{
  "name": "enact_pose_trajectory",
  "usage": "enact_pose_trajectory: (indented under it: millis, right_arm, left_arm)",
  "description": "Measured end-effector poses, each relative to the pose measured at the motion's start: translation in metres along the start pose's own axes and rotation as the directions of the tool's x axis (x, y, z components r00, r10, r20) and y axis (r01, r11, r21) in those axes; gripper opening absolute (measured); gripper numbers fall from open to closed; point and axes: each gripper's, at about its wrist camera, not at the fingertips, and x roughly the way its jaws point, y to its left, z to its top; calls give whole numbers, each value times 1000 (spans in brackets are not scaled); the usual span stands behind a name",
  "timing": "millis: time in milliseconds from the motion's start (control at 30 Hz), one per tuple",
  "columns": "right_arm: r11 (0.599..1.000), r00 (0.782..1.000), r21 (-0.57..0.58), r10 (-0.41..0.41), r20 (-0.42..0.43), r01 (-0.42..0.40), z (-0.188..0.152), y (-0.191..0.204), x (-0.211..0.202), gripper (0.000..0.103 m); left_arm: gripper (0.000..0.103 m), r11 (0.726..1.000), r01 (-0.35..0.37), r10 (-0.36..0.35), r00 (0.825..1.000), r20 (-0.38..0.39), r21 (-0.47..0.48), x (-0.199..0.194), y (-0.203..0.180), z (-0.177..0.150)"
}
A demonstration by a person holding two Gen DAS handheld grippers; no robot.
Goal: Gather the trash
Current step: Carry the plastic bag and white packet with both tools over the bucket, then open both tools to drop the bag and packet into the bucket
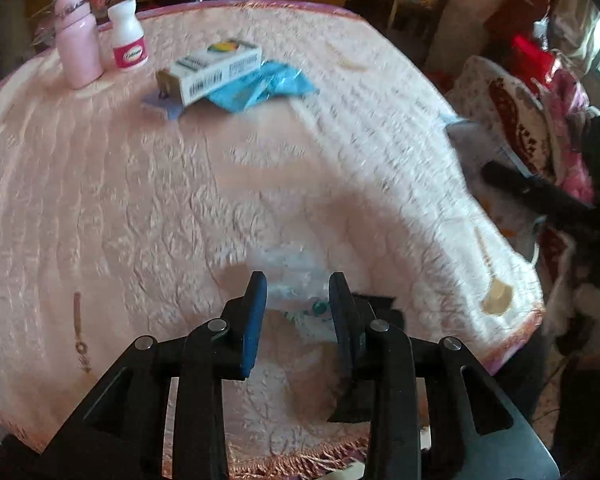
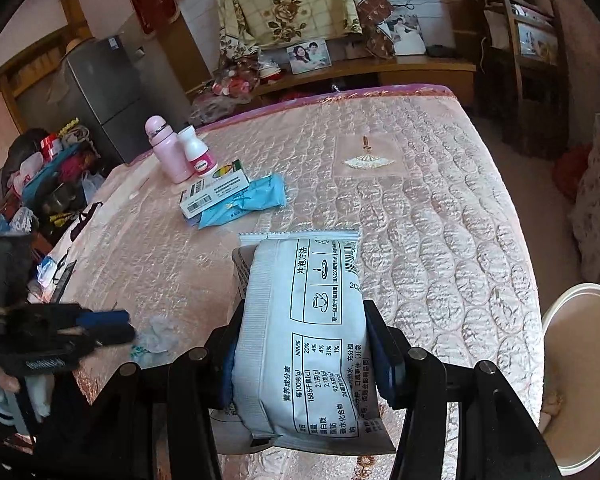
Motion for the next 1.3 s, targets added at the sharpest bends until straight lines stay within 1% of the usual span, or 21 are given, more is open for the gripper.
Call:
enact_pose_trajectory:
  millis: [133, 233, 267, 300, 333, 433, 533, 600, 700, 733, 833, 867, 1000, 1033, 1133, 1233, 1300]
  right_arm:
    - [1000, 1000, -13, -10, -11, 10, -5, -1, -1, 52]
    - [1000, 1000, 7, -14, -7, 14, -8, -8, -4, 52]
    - [1000, 1000, 13, -18, -1, 18, -9, -11, -7, 52]
    - [1000, 1000, 19, -23, 6, 23, -10, -14, -10, 52]
    - [999, 1000, 24, -28, 11, 28, -10, -17, -13, 52]
    - [998, 998, 44, -56, 33, 55, -12, -29, -26, 52]
    - [993, 994, 70, -96, 53, 92, -14, -48, -41, 52]
    - [988, 990, 96, -128, 63, 121, -16, -63, -52, 52]
    - [973, 979, 153, -184, 83, 170, -22, -93, -73, 52]
    - [966, 974, 177, -207, 88, 189, -25, -104, -81, 52]
    - [937, 957, 246, -276, 89, 248, -34, -140, -101, 52]
    - [924, 949, 268, -303, 83, 271, -37, -151, -106, 52]
    - [876, 926, 345, -375, 51, 336, -53, -196, -123, 52]
    - [860, 915, 360, -401, 39, 361, -57, -207, -127, 52]
    - [836, 904, 391, -428, 25, 385, -64, -228, -134, 52]
    - [813, 892, 414, -453, 7, 410, -69, -245, -138, 52]
    - [803, 888, 426, -461, 2, 416, -71, -253, -139, 52]
  left_arm:
    - [30, 1000, -11, 10, 1000, -22, -17, 19, -3, -3]
    - [30, 1000, -26, 26, 1000, -14, 13, 27, -10, -5]
    - [28, 999, -33, 33, 999, -11, 24, 27, -12, -5]
    - [13, 999, -23, 23, 1000, -9, 29, 26, -12, -5]
    - [11, 999, -12, 13, 1000, -11, 39, 25, -14, -3]
    - [10, 998, 27, -28, 1000, 11, 62, 13, -24, 5]
    - [9, 991, 70, -77, 995, 62, 110, -5, -46, 21]
    - [9, 984, 100, -114, 989, 90, 145, -15, -68, 35]
    - [9, 967, 161, -184, 977, 105, 195, -20, -107, 58]
    - [9, 957, 187, -215, 970, 110, 221, -20, -129, 67]
    - [9, 931, 221, -264, 958, 115, 292, -17, -177, 83]
    - [9, 918, 241, -285, 953, 103, 314, -13, -199, 88]
    - [9, 882, 297, -337, 940, 52, 365, 10, -260, 103]
    - [9, 874, 312, -349, 937, 34, 372, 18, -275, 105]
    - [9, 860, 340, -366, 930, -4, 380, 34, -305, 110]
    - [10, 847, 357, -379, 925, -23, 395, 50, -331, 114]
    - [10, 847, 363, -381, 924, -32, 388, 62, -342, 116]
